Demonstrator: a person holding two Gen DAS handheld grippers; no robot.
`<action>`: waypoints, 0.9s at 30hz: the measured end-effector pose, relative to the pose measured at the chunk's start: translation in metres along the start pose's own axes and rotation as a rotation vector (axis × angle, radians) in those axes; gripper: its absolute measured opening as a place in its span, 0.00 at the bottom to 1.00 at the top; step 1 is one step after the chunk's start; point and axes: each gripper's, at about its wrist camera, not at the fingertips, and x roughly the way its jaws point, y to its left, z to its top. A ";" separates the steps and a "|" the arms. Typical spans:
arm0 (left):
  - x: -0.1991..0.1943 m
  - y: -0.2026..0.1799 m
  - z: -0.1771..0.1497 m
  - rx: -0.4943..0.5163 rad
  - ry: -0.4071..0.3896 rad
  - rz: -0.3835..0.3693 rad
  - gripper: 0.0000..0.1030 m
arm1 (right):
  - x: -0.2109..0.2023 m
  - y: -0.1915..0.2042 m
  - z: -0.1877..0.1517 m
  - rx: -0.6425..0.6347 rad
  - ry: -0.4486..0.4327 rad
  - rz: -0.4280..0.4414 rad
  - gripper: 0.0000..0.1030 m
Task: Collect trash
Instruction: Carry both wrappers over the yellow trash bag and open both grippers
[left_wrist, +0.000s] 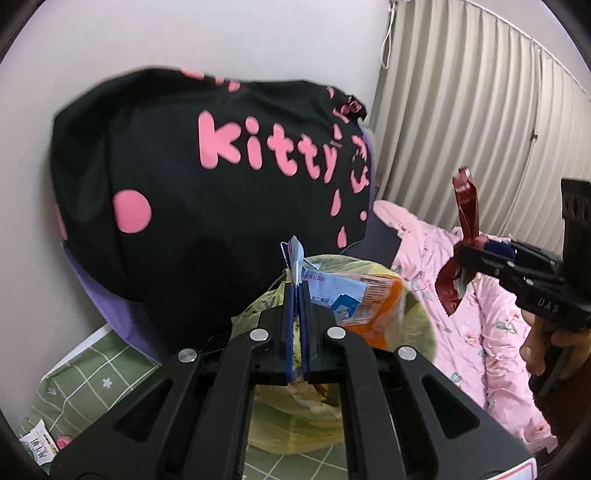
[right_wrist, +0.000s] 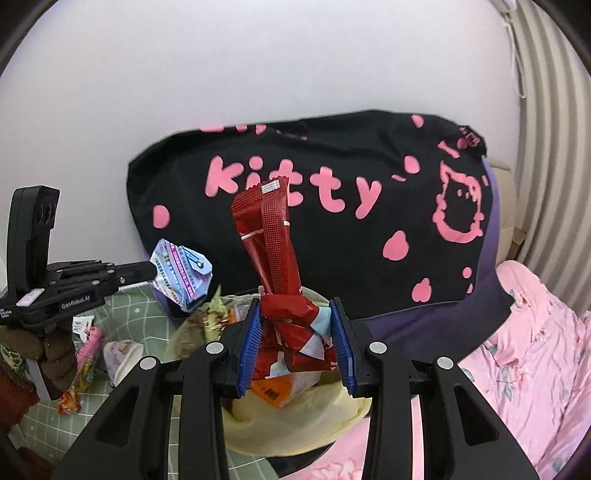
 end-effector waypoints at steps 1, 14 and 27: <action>0.008 0.002 0.000 -0.002 0.011 0.001 0.03 | 0.008 -0.002 0.003 -0.004 0.008 0.009 0.33; 0.088 -0.006 -0.038 0.034 0.209 -0.025 0.03 | 0.133 -0.002 -0.044 -0.088 0.357 0.099 0.33; 0.063 -0.004 -0.059 -0.027 0.255 -0.108 0.03 | 0.110 -0.004 -0.050 -0.045 0.332 0.094 0.34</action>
